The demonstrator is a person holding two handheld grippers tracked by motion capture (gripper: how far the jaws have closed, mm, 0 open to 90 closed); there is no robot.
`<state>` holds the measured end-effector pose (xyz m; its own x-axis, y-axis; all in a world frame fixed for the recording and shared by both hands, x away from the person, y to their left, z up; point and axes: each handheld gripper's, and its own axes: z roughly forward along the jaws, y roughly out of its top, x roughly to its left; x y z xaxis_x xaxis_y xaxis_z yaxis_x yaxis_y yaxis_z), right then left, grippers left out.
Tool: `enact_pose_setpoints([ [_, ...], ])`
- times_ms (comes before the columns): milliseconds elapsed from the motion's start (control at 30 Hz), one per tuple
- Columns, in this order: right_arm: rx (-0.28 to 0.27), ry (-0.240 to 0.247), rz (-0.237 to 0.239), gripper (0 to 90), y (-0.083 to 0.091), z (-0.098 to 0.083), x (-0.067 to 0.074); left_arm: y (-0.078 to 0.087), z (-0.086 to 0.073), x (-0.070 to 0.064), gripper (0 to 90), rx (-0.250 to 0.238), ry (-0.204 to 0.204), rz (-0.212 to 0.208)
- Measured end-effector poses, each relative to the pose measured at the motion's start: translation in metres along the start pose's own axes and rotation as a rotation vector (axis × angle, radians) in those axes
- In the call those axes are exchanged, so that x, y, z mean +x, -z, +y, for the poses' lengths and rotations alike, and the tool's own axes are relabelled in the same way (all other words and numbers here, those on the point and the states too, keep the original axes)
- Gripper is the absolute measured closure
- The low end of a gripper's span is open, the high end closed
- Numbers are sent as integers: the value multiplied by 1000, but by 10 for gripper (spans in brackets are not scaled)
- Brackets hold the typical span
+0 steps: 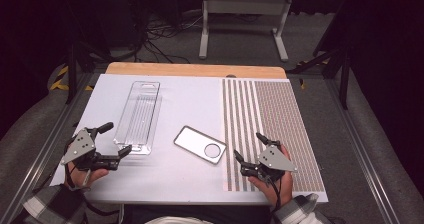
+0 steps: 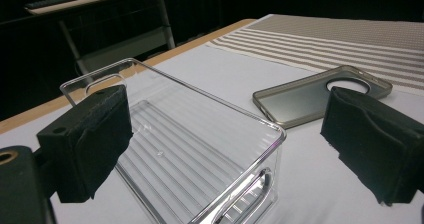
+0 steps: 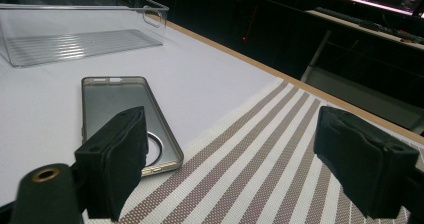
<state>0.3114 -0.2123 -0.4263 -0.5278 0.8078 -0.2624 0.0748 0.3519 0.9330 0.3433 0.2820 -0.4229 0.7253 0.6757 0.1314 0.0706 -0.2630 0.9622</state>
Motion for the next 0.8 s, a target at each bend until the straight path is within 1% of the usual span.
enact_pose_setpoints([
  [67,5,-8,4,146,0,-1,-1,0,1,0,65,5,-6,-1],
  [167,2,-26,8,147,1,-1,-3,-2,2,0,69,7,-3,-8],
  [200,3,-27,1,147,1,-1,-3,-2,2,-1,69,5,4,-10],
  [233,2,-32,-1,148,2,-2,-4,-3,2,0,69,10,-2,-12],
  [267,-1,-40,1,149,3,-2,-5,-4,2,1,69,18,-6,-18],
  [367,2,-68,3,149,3,-1,-8,-6,1,2,69,18,0,-12],
  [400,2,-68,3,149,3,-1,-8,-6,1,2,70,18,0,-12],
  [433,10,-65,1,151,2,0,-9,-5,0,3,71,24,10,-14],
  [467,14,-67,1,152,1,0,-9,-5,0,4,71,24,3,-10],
  [533,14,-67,5,157,1,1,-9,-5,0,4,71,25,10,-12],
  [633,10,-65,22,175,-2,3,-9,-4,-1,3,73,32,6,-15],
  [733,21,-72,45,203,-7,6,-11,-2,-1,2,75,42,0,-13],
  [800,36,-70,61,217,-11,7,-11,0,-2,2,75,54,-20,-6],
])
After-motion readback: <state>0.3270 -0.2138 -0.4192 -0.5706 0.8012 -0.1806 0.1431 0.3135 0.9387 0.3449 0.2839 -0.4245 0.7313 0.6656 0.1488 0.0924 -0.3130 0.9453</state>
